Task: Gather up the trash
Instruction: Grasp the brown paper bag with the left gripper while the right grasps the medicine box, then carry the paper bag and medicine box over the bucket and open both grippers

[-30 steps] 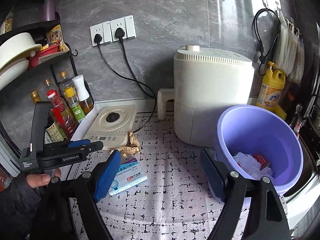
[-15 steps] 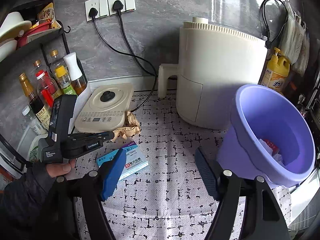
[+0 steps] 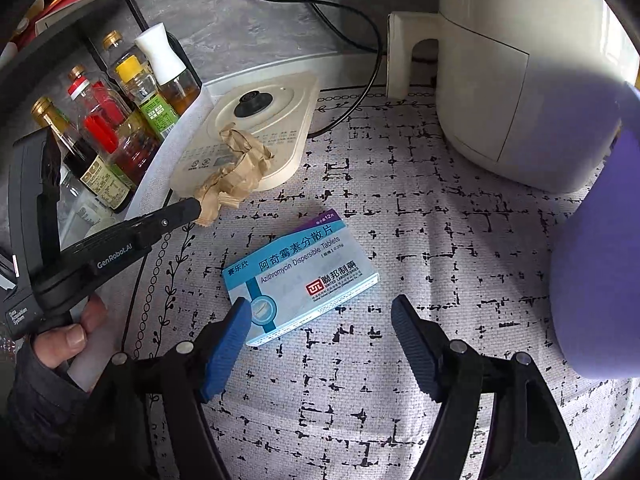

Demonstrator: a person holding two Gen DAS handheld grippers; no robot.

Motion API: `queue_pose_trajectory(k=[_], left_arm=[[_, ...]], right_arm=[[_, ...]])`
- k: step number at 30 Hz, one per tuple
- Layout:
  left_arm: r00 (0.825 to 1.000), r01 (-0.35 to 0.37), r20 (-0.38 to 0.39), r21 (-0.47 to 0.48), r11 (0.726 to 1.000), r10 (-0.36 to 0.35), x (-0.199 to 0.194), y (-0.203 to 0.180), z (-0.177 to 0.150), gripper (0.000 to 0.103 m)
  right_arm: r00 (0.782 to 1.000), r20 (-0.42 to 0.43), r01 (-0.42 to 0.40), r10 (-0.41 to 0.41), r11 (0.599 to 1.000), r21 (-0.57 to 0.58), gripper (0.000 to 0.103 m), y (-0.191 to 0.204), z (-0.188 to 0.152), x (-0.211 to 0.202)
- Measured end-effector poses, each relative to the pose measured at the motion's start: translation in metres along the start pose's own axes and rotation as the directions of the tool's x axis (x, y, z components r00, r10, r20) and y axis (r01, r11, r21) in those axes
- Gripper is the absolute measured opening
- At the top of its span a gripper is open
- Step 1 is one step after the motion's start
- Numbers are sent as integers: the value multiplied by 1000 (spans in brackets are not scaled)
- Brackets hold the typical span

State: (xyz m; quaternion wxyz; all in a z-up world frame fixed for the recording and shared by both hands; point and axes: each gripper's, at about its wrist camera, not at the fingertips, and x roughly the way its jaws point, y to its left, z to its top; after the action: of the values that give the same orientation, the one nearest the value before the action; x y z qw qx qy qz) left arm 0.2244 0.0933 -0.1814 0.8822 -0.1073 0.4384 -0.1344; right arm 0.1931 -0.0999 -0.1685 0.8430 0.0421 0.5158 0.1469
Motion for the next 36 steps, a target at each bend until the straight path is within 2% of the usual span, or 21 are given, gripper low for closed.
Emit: queue_pose_trajectory(k=[3, 5, 7, 15, 25, 28, 31, 36], left_arm=[[1000, -9, -4, -19, 1000, 9, -1, 2, -9, 3], [1000, -14, 4, -30, 999, 15, -4, 3, -10, 3], [1000, -23, 20, -37, 999, 24, -8, 4, -8, 3], [997, -49, 52, -65, 997, 53, -12, 15, 2, 3], [997, -56, 49, -81, 995, 60, -5, 22, 4, 3], [997, -57, 44, -80, 995, 61, -1, 23, 4, 3], [997, -56, 42, -78, 995, 60, 0, 22, 3, 3], [997, -48, 50, -66, 997, 51, -3, 15, 4, 3]], right_arm=[[1000, -25, -14, 14, 1000, -14, 72, 5, 3, 10], [999, -38, -25, 25, 1000, -13, 79, 5, 6, 16], [998, -50, -36, 35, 999, -13, 82, 5, 9, 21], [994, -89, -62, 59, 998, -25, 84, 8, 25, 42], [996, -87, -8, 1, 997, -77, 94, 24, 48, 63], [994, -102, 20, -30, 995, -102, 94, 27, 46, 70], [986, -124, 90, -107, 986, -140, 91, 25, 42, 74], [981, -123, 136, -149, 985, -109, 71, 8, 38, 64]])
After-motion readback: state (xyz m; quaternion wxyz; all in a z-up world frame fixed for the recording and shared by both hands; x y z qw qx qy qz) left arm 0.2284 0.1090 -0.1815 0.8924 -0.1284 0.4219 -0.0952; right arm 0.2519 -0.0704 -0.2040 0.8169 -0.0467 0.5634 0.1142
